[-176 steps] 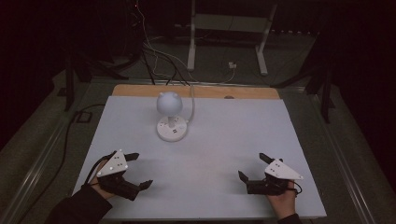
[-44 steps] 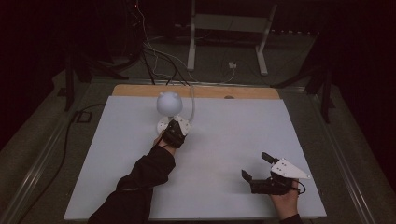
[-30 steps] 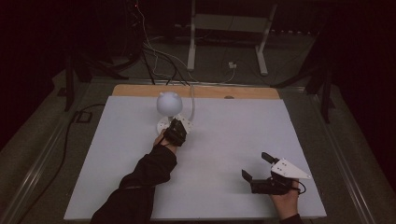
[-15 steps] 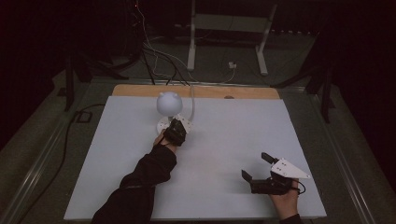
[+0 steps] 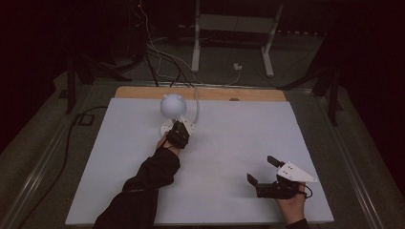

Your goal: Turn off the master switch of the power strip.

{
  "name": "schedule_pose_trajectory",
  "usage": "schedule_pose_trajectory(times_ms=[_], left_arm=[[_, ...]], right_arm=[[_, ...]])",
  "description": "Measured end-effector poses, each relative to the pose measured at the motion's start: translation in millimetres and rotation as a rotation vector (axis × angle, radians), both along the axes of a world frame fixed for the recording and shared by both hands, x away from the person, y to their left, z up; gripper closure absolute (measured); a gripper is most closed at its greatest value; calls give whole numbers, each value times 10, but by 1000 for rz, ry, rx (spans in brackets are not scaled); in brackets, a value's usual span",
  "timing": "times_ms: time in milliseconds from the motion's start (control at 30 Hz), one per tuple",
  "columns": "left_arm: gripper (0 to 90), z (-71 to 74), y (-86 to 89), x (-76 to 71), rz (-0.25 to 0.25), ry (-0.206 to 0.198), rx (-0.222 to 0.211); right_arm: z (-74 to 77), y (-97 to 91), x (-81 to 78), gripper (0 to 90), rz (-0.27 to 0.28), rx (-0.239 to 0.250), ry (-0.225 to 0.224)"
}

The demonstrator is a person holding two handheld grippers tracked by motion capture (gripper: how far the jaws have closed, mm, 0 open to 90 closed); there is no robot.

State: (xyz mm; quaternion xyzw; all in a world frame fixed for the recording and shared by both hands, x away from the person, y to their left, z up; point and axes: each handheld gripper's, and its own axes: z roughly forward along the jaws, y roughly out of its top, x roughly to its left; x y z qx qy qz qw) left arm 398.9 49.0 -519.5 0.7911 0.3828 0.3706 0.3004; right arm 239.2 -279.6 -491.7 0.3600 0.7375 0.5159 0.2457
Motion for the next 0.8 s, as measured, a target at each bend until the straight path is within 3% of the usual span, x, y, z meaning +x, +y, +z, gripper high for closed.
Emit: schedule_pose_trajectory(times_ms=[67, 267, 500, 667, 800], left_arm=[[900, -2, 9, 3, 0, 1, -9], [900, -16, -9, 0, -6, -4, 29], [900, -12, -14, 10, -25, -2, 42], [900, 5, -48, 20, -13, 14, 55], [900, 16, -38, 36, -8, 30, 42]], right_arm=[[0, -1, 1, 0, 0, 0, 0], [2, -3, 2, 0, 2, 0, -1], [0, 3, 4, 0, 3, 2, 3], [1, 6, 2, 0, 4, 2, 4], [0, 9, 0, 0, 4, 2, 5]])
